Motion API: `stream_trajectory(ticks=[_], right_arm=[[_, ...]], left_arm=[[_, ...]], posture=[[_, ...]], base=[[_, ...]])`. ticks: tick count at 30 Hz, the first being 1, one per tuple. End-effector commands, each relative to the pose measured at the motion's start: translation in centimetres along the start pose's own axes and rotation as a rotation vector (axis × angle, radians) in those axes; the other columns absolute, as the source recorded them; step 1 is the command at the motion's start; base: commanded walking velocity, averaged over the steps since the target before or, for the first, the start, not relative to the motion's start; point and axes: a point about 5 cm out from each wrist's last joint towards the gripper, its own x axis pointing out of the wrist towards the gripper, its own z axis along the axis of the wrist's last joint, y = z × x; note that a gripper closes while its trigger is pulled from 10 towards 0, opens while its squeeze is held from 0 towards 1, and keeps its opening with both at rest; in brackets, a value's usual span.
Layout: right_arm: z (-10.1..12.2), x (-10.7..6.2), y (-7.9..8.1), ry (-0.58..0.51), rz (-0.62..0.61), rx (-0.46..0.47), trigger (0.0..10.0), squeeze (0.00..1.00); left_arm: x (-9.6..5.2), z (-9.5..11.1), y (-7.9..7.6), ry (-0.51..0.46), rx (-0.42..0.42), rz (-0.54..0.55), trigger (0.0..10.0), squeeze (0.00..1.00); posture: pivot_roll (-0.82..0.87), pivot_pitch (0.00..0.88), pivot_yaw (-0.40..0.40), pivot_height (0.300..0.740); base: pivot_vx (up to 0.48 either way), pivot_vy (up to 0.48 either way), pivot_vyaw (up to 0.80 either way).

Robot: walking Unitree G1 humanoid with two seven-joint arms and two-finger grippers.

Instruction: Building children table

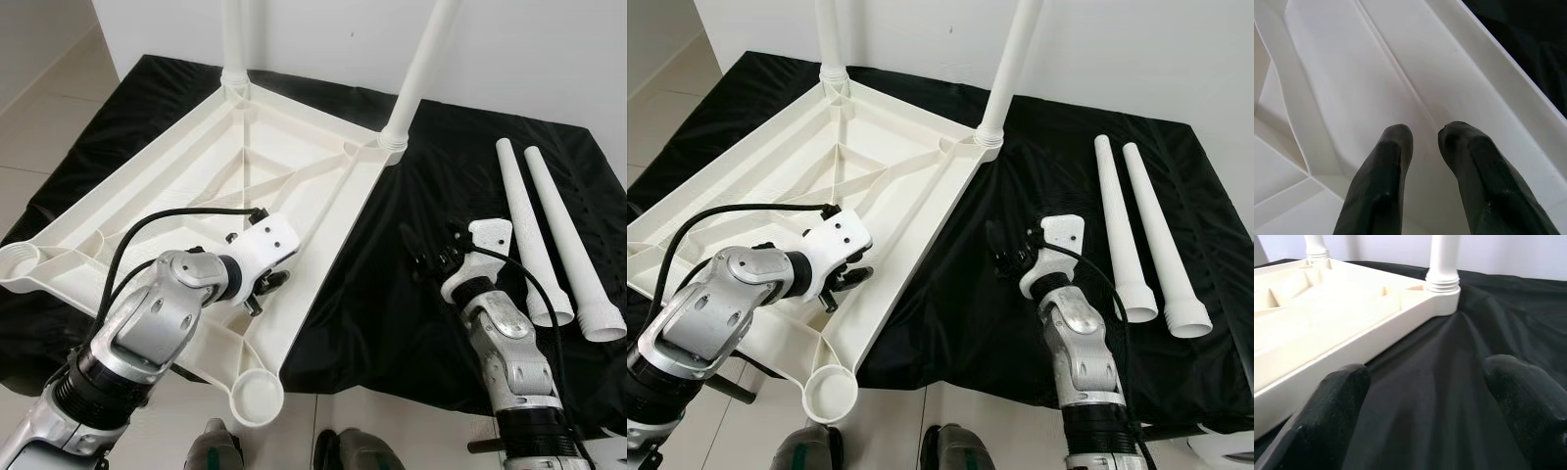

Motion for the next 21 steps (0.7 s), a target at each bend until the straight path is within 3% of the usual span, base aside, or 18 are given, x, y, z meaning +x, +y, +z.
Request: stream_trajectory(ticks=[1,13,14,15,16,17,21], right_arm=[[0.1,-0.3,-0.1,0.000,-0.002,0.003,10.0,0.00],[0.7,-0.7,-0.3,-0.014,0.012,0.011,10.0,0.00],[0.7,-0.7,-0.3,-0.014,0.011,0.010,10.0,0.00],[0.7,-0.7,-0.3,-0.014,0.008,0.009,10.0,0.00],[0.7,-0.7,-0.3,-0.014,0.008,0.009,10.0,0.00],[0.8,-0.7,-0.3,-0.015,0.004,0.009,10.0,0.00],[0.8,-0.7,-0.3,-0.017,-0.002,0.010,10.0,0.00]], left_arm=[[1.1,-2.1,0.0,0.116,-0.044,0.087,10.0,0.00],[1.7,-2.3,-0.5,0.160,0.008,0.039,10.0,0.00],[1.8,-2.2,-0.6,0.153,0.018,0.029,4.6,0.00],[1.9,-2.0,-0.6,0.146,0.031,0.021,3.8,0.00],[1.9,-2.0,-0.6,0.146,0.031,0.021,3.8,0.00],[2.0,-1.8,-0.6,0.142,0.040,0.012,0.0,0.00],[2.1,-1.5,-0.6,0.135,0.050,-0.001,0.0,0.00]], posture=[[0.01,0.100,-0.058,0.740],[0.00,0.104,-0.056,0.740],[0.00,0.108,-0.051,0.740],[0.00,0.109,-0.047,0.740],[0.00,0.109,-0.047,0.740],[0.00,0.109,-0.047,0.740],[0.00,0.109,-0.043,0.740]], base=[[0.000,0.000,0.00],[0.000,0.000,0.00],[0.000,0.000,0.00],[0.000,0.000,0.00],[0.000,0.000,0.00],[0.000,0.000,0.00],[0.000,0.000,0.00]])
